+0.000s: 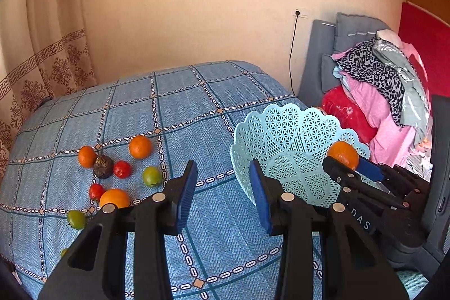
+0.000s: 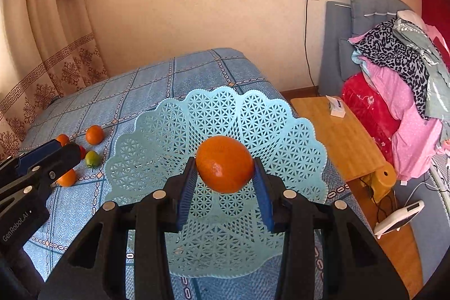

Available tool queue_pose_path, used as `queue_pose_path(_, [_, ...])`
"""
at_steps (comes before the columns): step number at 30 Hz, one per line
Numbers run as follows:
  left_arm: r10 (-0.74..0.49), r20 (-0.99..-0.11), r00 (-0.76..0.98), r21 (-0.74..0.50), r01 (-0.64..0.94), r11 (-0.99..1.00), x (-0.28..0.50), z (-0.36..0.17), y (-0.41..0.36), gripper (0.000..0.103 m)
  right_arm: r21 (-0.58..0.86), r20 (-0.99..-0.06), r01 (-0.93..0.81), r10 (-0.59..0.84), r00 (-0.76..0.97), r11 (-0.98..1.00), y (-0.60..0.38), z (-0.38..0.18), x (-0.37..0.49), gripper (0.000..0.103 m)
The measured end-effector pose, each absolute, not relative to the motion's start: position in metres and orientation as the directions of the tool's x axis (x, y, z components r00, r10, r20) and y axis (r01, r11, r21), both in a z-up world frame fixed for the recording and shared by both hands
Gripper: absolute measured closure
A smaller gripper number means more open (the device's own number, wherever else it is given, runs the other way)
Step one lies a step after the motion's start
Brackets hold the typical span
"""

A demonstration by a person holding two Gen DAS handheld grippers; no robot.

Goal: Organize fruits

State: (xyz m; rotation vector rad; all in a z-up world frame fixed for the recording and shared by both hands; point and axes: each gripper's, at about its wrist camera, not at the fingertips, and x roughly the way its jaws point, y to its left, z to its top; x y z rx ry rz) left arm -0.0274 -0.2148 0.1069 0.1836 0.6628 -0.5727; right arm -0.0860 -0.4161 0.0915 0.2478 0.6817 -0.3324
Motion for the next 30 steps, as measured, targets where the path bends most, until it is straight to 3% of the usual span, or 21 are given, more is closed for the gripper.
queue_pose_path(4, [-0.449,-0.634,0.63,-0.024,0.564,0.825,-0.025,0.104,-0.223,0.064,0.133,-0.686,0.394,-0.202,0.699,0.909,-0.424,0.086,-0.082,0.061])
queue_pose_path(6, [-0.45,-0.637,0.625,-0.025,0.567,0.823,-0.024,0.104,-0.225,0.064,0.131,-0.684,0.401,-0.209,0.699,0.907,-0.426,0.087,-0.082,0.053])
queue_pose_path(7, [-0.451,-0.638,0.624,-0.025,0.569,0.822,-0.024,0.104,-0.226,0.064,0.124,-0.676,0.404,-0.221,0.703,0.906,-0.426,0.088,-0.083,0.042])
queue_pose_path(8, [-0.451,-0.639,0.623,-0.023,0.571,0.821,-0.024,0.103,-0.227,0.064,0.118,-0.668,0.406,-0.23,0.708,0.906,-0.426,0.09,-0.085,0.037])
queue_pose_path(30, [-0.497,-0.678,0.542,-0.04,0.648,0.761,-0.022,0.093,-0.258,0.063,0.171,-0.62,0.484,-0.289,0.73,0.858,-0.45,0.114,-0.104,0.037])
